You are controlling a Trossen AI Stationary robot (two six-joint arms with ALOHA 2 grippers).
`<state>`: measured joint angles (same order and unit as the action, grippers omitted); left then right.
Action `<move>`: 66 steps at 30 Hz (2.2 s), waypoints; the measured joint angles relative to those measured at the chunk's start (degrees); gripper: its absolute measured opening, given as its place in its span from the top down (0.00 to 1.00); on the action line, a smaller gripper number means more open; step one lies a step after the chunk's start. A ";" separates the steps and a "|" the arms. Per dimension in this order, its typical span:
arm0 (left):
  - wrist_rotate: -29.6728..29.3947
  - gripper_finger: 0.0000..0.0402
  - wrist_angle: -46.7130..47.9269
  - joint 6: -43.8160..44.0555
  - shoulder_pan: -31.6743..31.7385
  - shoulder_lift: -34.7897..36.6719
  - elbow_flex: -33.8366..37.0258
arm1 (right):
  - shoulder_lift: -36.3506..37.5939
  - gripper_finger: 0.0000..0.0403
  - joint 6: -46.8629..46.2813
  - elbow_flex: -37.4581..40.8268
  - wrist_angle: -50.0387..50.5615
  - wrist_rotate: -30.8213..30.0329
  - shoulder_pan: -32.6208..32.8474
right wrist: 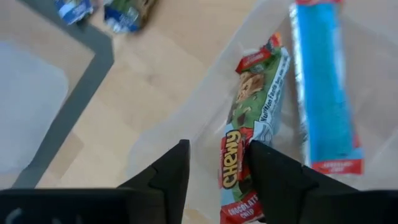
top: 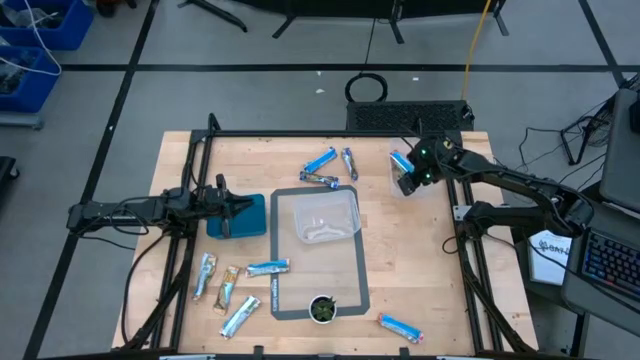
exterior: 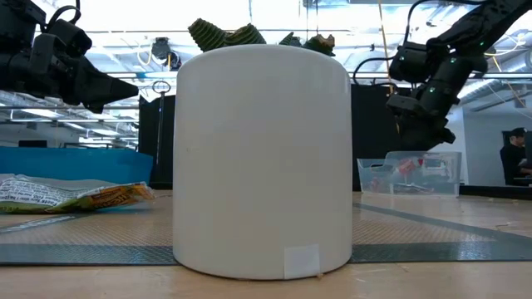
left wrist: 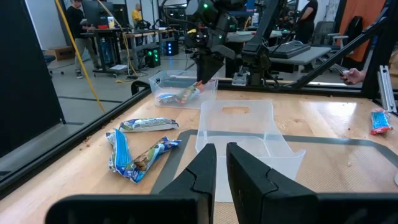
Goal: Pick and place Granola Bars by type
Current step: Put the red granola bar into the right transparent bin
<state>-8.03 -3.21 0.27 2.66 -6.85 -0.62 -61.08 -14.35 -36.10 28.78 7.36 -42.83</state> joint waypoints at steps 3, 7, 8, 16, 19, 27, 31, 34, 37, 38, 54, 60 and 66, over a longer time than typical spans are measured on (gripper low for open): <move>0.00 0.90 -0.01 0.00 0.00 0.02 0.01 | 0.00 0.60 0.00 0.00 -1.16 -1.46 -0.02; 0.00 0.90 -0.01 0.00 0.00 0.02 0.00 | 0.00 0.57 0.02 0.00 -1.43 -1.36 -0.02; 0.00 0.90 0.00 -0.01 0.00 0.01 0.01 | 0.00 0.57 0.09 0.00 -1.20 -1.38 -0.02; 0.00 0.90 0.00 0.00 -0.01 0.00 0.00 | -0.04 0.48 1.36 0.00 -0.64 -3.01 0.87; 0.00 0.90 0.01 0.04 -0.02 0.00 0.00 | -0.22 0.44 -0.27 0.00 -1.71 -2.96 1.87; 0.00 0.90 -0.01 0.02 -0.02 0.00 0.01 | -0.24 0.43 0.30 1.85 -9.26 -1.15 7.84; -0.02 0.90 0.01 0.02 0.00 0.00 0.02 | -0.24 0.46 0.07 7.02 -22.49 -1.00 12.91; 0.00 0.90 0.00 0.02 0.00 0.01 0.02 | 0.24 0.48 0.22 9.65 -27.41 0.37 16.76; 0.00 0.90 -0.01 0.00 -0.02 0.00 0.02 | 1.56 0.50 0.24 10.48 -28.09 -0.15 20.11; 0.00 0.90 -0.01 0.02 0.00 0.00 0.00 | 2.29 0.50 0.23 10.49 -28.19 -0.70 21.12; 0.00 0.90 -0.01 0.00 -0.01 0.00 0.00 | 18.58 0.55 -2.95 11.63 -31.02 3.30 36.64; 0.00 0.90 -0.01 0.00 0.00 0.02 0.02 | 19.74 0.56 -4.10 15.92 -43.48 -0.17 48.76; 0.00 0.90 -0.01 0.00 0.00 0.00 0.02 | 18.67 0.56 -3.86 21.24 -55.49 -2.87 61.08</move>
<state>-8.03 -3.22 0.27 2.66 -6.85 -0.60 -42.41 -18.21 -14.86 -26.70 4.49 18.25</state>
